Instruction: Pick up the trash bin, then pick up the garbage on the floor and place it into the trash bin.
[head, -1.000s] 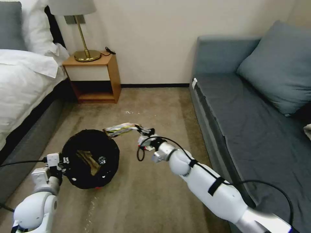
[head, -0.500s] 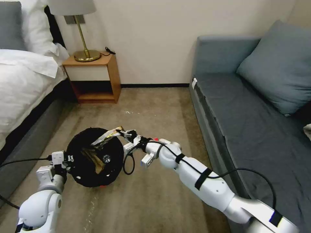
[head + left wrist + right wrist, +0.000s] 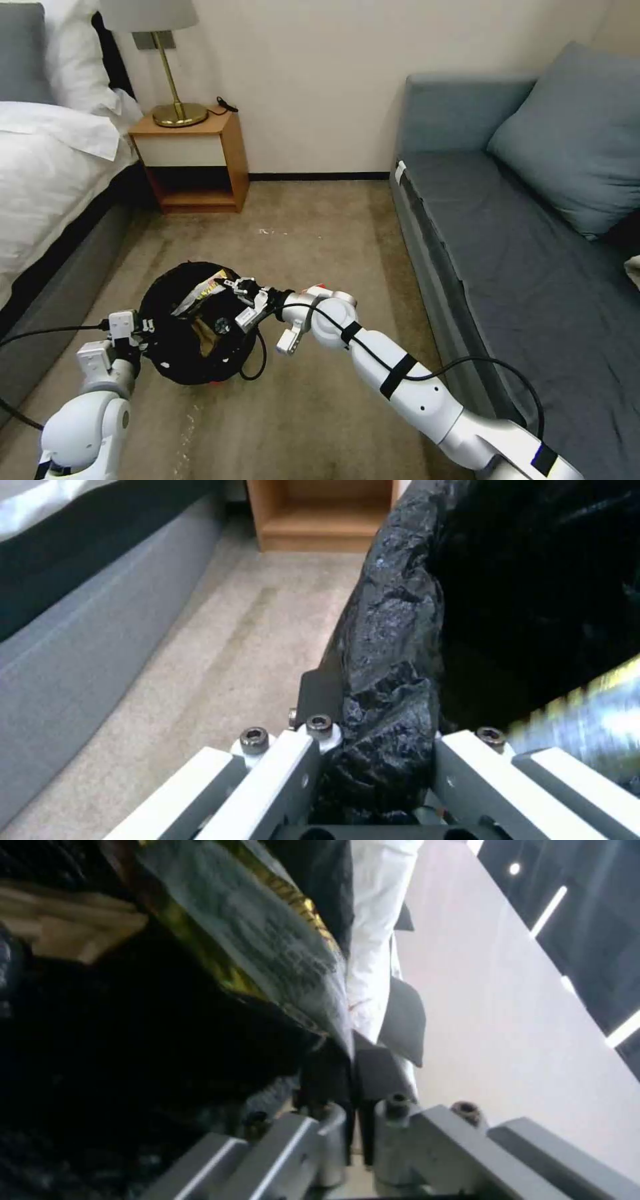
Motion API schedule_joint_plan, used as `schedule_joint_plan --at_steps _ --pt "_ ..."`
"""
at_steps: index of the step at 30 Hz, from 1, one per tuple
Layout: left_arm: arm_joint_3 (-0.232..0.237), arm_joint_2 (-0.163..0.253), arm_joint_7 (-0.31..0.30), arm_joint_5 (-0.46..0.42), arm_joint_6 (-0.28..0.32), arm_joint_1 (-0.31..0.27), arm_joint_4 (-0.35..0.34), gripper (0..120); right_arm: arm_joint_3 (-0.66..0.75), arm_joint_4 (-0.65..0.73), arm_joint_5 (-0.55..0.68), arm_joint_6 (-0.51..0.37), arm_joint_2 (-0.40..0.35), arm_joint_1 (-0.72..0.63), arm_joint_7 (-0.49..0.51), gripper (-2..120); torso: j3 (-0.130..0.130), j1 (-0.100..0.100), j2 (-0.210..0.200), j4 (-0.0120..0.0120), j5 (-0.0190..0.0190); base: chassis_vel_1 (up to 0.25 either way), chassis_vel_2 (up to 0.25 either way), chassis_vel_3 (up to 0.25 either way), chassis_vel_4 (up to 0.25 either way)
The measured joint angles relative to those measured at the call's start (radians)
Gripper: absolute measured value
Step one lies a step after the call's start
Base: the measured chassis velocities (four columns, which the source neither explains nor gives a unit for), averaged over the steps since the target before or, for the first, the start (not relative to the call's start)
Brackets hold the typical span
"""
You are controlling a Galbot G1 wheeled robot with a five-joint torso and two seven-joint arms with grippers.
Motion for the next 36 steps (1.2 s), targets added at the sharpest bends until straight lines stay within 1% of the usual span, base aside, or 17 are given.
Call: schedule_joint_plan --at_steps 5,6,7,10,11,13,14,16,17,21,22,24,26,27,28,29,36 --pt "-0.003 0.0 0.001 -0.008 0.005 0.004 -0.006 4 0.001 0.001 0.006 0.002 0.003 -0.007 -0.003 23 0.0 0.0 0.0 0.0 0.0 0.0 0.0 0.0 0.0" --pt "-0.004 0.0 0.001 -0.009 0.007 0.006 -0.01 4 0.002 0.002 0.013 0.013 0.004 -0.007 -0.011 32 0.0 0.0 0.0 0.0 0.0 0.0 0.0 0.0 0.0" --pt "-0.004 0.0 0.001 -0.009 0.007 0.006 -0.01 4 0.002 0.002 0.013 0.013 0.004 -0.007 -0.011 32 0.0 0.0 0.0 0.0 0.0 0.0 0.0 0.0 0.0" --pt "-0.006 0.0 0.001 -0.011 0.009 0.008 -0.013 4 0.008 0.001 0.029 0.042 0.01 -0.006 -0.021 47 0.0 0.0 0.0 0.0 0.0 0.0 0.0 0.0 0.0" --pt "-0.006 0.0 0.001 -0.011 0.009 0.008 -0.013 4 0.008 0.001 0.029 0.042 0.01 -0.006 -0.021 47 0.0 0.0 0.0 0.0 0.0 0.0 0.0 0.0 0.0" --pt "-0.008 0.0 0.001 -0.012 0.009 0.009 -0.013 4 0.01 0.002 0.062 0.048 0.01 -0.006 -0.032 57 0.0 0.0 0.0 0.0 0.0 0.0 0.0 0.0 0.0" --pt "-0.008 0.0 0.001 -0.012 0.009 0.009 -0.013 4 0.01 0.002 0.062 0.048 0.01 -0.006 -0.032 57 0.0 0.0 0.0 0.0 0.0 0.0 0.0 0.0 0.0" --pt "-0.017 0.003 0.001 -0.02 0.009 0.009 -0.008 4 0.021 0.015 0.17 0.037 -0.001 -0.006 -0.063 68 0.0 0.0 0.0 0.0001 0.0 0.0 0.0 0.0 0.0" --pt "-0.017 0.003 0.001 -0.02 0.009 0.009 -0.008 4 0.021 0.015 0.17 0.037 -0.001 -0.006 -0.063 68 0.0 0.0 0.0 0.0001 0.0 0.0 0.0 0.0 0.0" --pt "-0.046 0.017 -0.001 -0.059 0.01 0.003 0.003 4 0.051 0.068 0.554 -0.088 -0.054 -0.034 -0.129 86 0.0 0.0 0.0 0.0 0.0 0.0 0.0 0.0 0.0" --pt "-0.046 0.017 -0.001 -0.059 0.01 0.003 0.003 4 0.051 0.068 0.554 -0.088 -0.054 -0.034 -0.129 86 0.0 0.0 0.0 0.0 0.0 0.0 0.0 0.0 0.0" --pt "-0.069 0.029 -0.006 -0.09 0.015 -0.001 0.015 4 0.067 0.111 0.83 -0.143 -0.094 -0.072 -0.158 96 0.0 0.0 0.0 -0.0002 0.0 0.0 0.0 0.0 0.0" --pt "-0.091 0.039 -0.012 -0.111 0.016 -0.004 0.03 4 0.088 0.159 1.069 -0.184 -0.119 -0.13 -0.138 99 0.0 0.0 0.0 0.0 0.0 0.0 0.0 0.0 0.0" --pt "-0.091 0.039 -0.012 -0.111 0.016 -0.004 0.03 4 0.088 0.159 1.069 -0.184 -0.119 -0.13 -0.138 99 0.0 0.0 0.0 0.0 0.0 0.0 0.0 0.0 0.0" --pt "-0.102 0.044 -0.015 -0.117 0.016 -0.004 0.039 4 0.109 0.188 1.186 -0.2 -0.126 -0.175 -0.117 99 0.0 0.0 0.0 0.0 0.0001 0.0 0.0 0.0 0.0" --pt "-0.111 0.049 -0.017 -0.122 0.016 -0.004 0.048 4 0.131 0.205 1.248 -0.204 -0.127 -0.213 -0.102 100 0.0 0.0 0.0 0.0 0.0001 0.0 0.0 0.0 0.0" --pt "-0.142 0.068 -0.02 -0.132 0.004 0.005 0.08 4 0.303 0.288 1.35 -0.178 -0.103 -0.39 -0.073 100 0.0 0.0 0.0 0.0 0.0001 0.0 0.0 0.0 0.0"
